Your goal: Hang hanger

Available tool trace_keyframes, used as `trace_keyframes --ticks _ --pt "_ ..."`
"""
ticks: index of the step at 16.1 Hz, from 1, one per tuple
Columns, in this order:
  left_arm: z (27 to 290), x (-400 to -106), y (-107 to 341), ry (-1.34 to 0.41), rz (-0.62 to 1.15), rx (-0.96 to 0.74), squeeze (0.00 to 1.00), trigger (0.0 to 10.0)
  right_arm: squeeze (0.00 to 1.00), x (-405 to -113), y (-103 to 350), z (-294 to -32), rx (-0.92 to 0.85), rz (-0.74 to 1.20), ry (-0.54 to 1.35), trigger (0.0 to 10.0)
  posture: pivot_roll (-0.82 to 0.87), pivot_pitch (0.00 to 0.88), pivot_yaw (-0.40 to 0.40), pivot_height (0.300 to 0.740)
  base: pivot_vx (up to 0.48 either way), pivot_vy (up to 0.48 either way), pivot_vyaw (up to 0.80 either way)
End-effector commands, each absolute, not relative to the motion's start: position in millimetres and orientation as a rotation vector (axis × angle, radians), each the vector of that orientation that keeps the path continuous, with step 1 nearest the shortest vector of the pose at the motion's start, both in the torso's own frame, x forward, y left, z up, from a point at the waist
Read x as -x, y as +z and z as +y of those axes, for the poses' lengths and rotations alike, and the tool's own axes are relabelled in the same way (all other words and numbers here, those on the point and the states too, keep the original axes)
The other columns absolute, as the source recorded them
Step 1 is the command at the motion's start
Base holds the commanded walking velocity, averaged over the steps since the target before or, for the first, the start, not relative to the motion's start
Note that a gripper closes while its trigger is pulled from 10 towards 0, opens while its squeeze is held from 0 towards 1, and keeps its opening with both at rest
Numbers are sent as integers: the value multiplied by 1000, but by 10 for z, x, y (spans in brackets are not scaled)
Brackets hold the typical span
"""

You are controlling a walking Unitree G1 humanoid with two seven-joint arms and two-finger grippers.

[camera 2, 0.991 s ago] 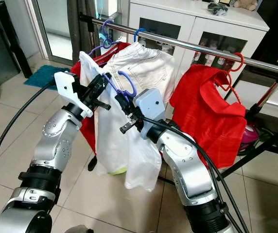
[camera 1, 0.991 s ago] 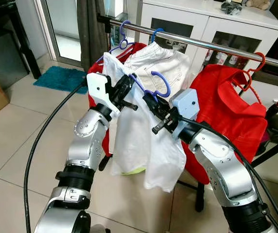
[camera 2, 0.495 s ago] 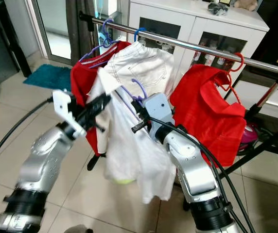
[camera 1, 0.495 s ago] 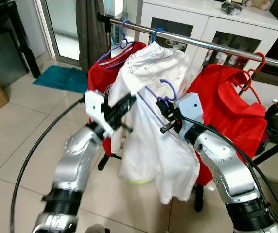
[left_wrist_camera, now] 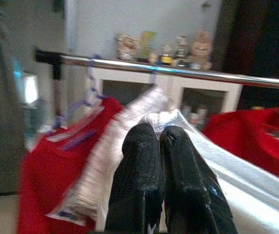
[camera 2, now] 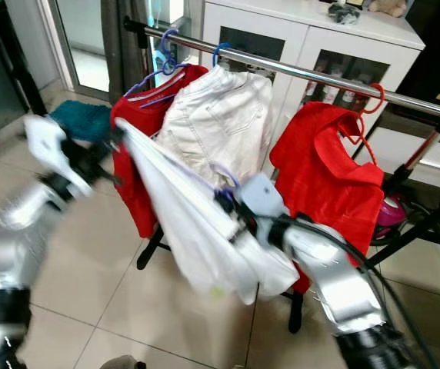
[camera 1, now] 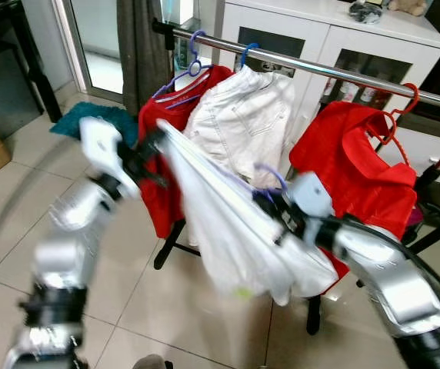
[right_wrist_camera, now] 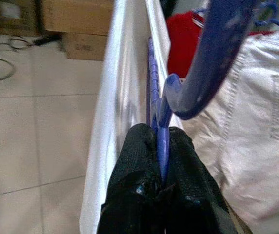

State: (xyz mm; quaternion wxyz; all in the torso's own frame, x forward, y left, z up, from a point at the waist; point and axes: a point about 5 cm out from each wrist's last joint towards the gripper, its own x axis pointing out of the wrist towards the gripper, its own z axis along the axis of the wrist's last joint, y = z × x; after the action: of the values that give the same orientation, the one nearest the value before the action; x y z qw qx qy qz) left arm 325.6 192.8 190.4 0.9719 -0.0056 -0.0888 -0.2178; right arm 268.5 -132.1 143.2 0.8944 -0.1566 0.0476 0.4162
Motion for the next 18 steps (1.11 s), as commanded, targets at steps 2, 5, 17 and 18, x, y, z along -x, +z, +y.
trace_keyframes --ticks 2,5,17,18 --pt "2185 -3376 2073 -326 -206 -59 0 0 0 -2587 1448 -1550 301 136 904 0 -82 0 -59 740 0 0 0" --pt "2179 -3411 1840 -378 -74 -158 0 0 0 -2529 1529 -1668 118 105 889 0 -87 0 -24 740 0 0 0" --pt "932 -3045 1595 -1054 -62 105 0 0 0 -3024 1495 -1671 -345 -73 81 0 -76 0 4 740 0 0 0" --pt "1010 -3059 1575 -1004 -54 87 0 0 0 -3025 1478 -1737 -321 -72 34 0 -75 0 2 740 0 0 0"
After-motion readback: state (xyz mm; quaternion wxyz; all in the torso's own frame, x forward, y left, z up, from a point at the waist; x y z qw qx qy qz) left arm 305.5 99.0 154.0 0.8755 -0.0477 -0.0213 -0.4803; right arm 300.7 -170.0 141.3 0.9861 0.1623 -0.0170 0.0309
